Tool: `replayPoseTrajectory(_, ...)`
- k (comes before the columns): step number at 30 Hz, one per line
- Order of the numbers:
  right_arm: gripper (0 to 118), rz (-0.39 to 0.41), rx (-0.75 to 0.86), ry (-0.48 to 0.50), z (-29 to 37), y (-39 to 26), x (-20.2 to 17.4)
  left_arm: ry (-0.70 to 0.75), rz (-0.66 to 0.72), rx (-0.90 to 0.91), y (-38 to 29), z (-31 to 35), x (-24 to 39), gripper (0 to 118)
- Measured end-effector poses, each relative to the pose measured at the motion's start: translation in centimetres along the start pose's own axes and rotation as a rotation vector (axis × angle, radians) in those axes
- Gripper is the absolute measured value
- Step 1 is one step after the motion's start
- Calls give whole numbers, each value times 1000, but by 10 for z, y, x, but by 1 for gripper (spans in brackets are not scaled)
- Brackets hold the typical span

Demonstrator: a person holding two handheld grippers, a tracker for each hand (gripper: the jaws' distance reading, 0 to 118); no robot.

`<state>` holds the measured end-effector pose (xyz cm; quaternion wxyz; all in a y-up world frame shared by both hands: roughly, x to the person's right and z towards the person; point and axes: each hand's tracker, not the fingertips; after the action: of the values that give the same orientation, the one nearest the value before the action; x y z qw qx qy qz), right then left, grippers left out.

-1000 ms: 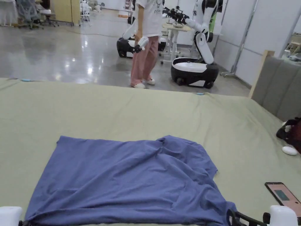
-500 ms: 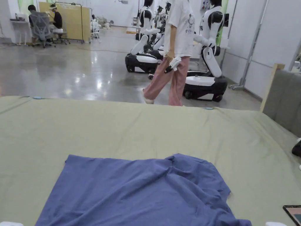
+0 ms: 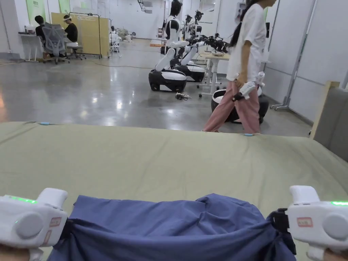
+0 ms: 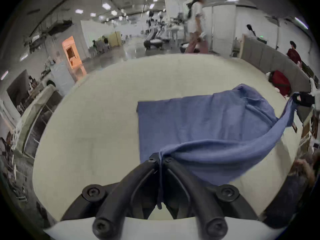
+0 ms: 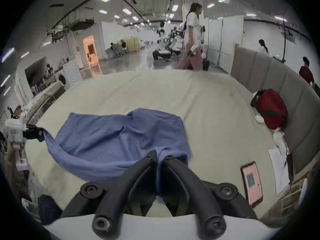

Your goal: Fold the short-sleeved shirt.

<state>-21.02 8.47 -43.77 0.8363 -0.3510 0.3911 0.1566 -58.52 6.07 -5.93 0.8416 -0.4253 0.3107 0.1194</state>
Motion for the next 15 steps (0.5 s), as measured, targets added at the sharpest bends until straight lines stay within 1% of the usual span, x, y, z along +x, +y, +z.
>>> replayPoseTrajectory(1, 9, -1, -33, -18, -22, 6, -1, 35, 22, -42, 5, -19, -2, 0)
replayPoseTrajectory(2, 9, -10, -65, -33, -42, 7, 1, 71, -3, -79, 6, -35, -2, 0)
replayPoseTrajectory(3, 9, -17, -104, -59, -60, 6, 2, 73, 4, -118, 7, -50, -4, 0)
replayPoseTrajectory(4, 9, -31, -127, -74, -74, 4, 5, 71, 53, -144, 6, -60, -8, 0)
replayPoseTrajectory(6, 9, -83, -154, -66, -87, -4, 9, 53, 131, -162, 0, -68, -12, 0)
replayPoseTrajectory(7, 9, -117, -141, -54, -90, -9, 11, 21, 145, -158, -5, -68, -12, 0)
replayPoseTrajectory(8, 17, -133, -111, -28, -88, -13, 13, 7, 159, -145, -9, -67, -13, 10)
replayPoseTrajectory(9, 45, -140, -75, -12, -80, -17, 15, 5, 164, -122, -13, -61, -12, 43)
replayPoseTrajectory(10, 74, -132, -37, -31, -70, -21, 14, 9, 176, -89, -17, -48, -12, 80)
replayPoseTrajectory(11, 91, -126, -5, -8, -56, -25, 14, 2, 185, -42, -23, -34, -13, 97)
replayPoseTrajectory(12, 93, -127, 35, 17, -40, -30, 11, -19, 190, 24, -31, -15, -13, 98)
replayPoseTrajectory(13, 93, -107, 117, 15, -12, -37, 6, -37, 217, 139, -42, 14, -12, 100)
replayPoseTrajectory(14, 93, -75, 217, 31, 13, -49, -1, -37, 231, 259, -53, 42, -7, 105)
replayPoseTrajectory(15, 93, -58, 305, 50, 35, -61, -8, -41, 214, 352, -68, 64, -1, 111)
